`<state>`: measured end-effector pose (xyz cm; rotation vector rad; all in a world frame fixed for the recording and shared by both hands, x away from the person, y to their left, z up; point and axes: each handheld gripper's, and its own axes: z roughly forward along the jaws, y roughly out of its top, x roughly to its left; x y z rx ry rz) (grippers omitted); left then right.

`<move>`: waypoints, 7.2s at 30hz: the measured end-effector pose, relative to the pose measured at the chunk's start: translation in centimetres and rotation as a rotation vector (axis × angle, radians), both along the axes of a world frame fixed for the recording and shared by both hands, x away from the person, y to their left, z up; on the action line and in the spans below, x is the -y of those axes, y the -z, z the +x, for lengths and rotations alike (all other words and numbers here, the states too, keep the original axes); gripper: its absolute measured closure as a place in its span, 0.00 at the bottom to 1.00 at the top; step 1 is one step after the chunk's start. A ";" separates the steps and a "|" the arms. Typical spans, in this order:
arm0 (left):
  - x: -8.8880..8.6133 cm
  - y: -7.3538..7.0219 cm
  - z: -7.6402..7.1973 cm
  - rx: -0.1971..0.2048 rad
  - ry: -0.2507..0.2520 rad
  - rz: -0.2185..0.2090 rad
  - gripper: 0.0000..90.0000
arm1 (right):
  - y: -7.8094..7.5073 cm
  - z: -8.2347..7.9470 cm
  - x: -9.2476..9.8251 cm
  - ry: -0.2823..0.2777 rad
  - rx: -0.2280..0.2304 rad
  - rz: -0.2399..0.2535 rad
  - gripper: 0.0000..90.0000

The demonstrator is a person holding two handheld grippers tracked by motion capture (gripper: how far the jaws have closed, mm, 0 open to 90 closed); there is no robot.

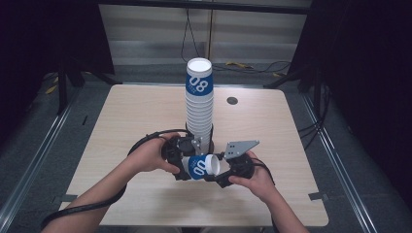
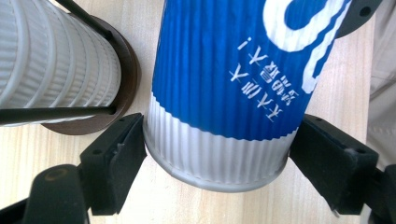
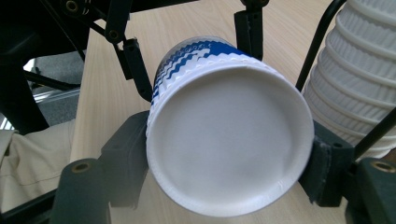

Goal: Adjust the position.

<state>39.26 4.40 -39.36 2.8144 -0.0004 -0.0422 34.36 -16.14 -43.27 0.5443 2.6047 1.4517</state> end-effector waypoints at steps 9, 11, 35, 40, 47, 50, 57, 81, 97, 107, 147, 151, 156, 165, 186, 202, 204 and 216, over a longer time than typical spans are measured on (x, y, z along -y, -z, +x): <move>-0.4 0.2 0.3 -0.054 -0.058 -0.010 0.20 | -0.2 0.0 0.3 0.004 0.013 0.007 0.31; -0.5 0.1 0.5 -0.054 -0.039 0.000 0.20 | -0.2 0.1 0.5 0.010 0.008 0.021 0.31; -3.0 0.8 1.0 -0.124 -0.123 -0.152 0.20 | -0.3 0.1 1.3 0.033 0.007 0.035 0.31; -3.7 1.3 1.1 -0.133 -0.168 -0.206 0.20 | -0.3 0.2 1.4 0.034 0.005 0.041 0.31; -4.3 1.8 1.2 -0.142 -0.202 -0.276 0.19 | -0.4 0.2 1.6 0.040 0.004 0.052 0.31; -4.5 2.1 1.2 -0.144 -0.199 -0.298 0.18 | -0.4 0.2 1.6 0.041 0.003 0.054 0.31; -4.6 2.3 1.0 -0.139 -0.190 -0.329 0.18 | -0.5 0.2 1.7 0.046 0.001 0.063 0.31; -4.4 2.6 0.6 -0.097 -0.193 -0.368 0.18 | -0.5 0.2 1.9 0.049 -0.004 0.072 0.31; -4.6 2.7 0.4 -0.069 -0.192 -0.368 0.18 | -0.5 0.3 2.1 0.063 -0.005 0.079 0.31; -5.5 2.4 0.5 -0.066 -0.212 -0.381 0.18 | -0.6 0.4 2.4 0.079 -0.007 0.091 0.31; -3.8 2.7 0.2 -0.036 -0.131 -0.523 0.17 | 0.0 0.5 1.9 0.044 -0.041 0.102 0.31; -3.5 2.6 0.1 -0.022 -0.118 -0.508 0.17 | 0.1 0.5 1.8 0.040 -0.043 0.101 0.31; -3.4 2.5 0.1 -0.015 -0.113 -0.516 0.16 | 0.0 0.5 1.8 0.041 -0.041 0.101 0.31; -3.2 2.6 0.0 -0.011 -0.105 -0.510 0.15 | 0.1 0.4 1.7 0.038 -0.039 0.099 0.31; -3.0 3.1 -0.1 -0.017 -0.090 -0.513 0.15 | -0.2 0.3 1.8 0.027 -0.021 0.106 0.31; -3.1 2.7 -0.3 -0.020 -0.098 -0.496 0.17 | 0.0 0.4 1.8 0.025 -0.033 0.138 0.30; -3.3 2.5 -0.2 -0.024 -0.102 -0.502 0.17 | 0.1 0.4 1.9 0.027 -0.037 0.148 0.30; -3.7 2.1 -0.1 -0.034 -0.110 -0.501 0.17 | 0.4 0.5 2.0 0.029 -0.048 0.160 0.29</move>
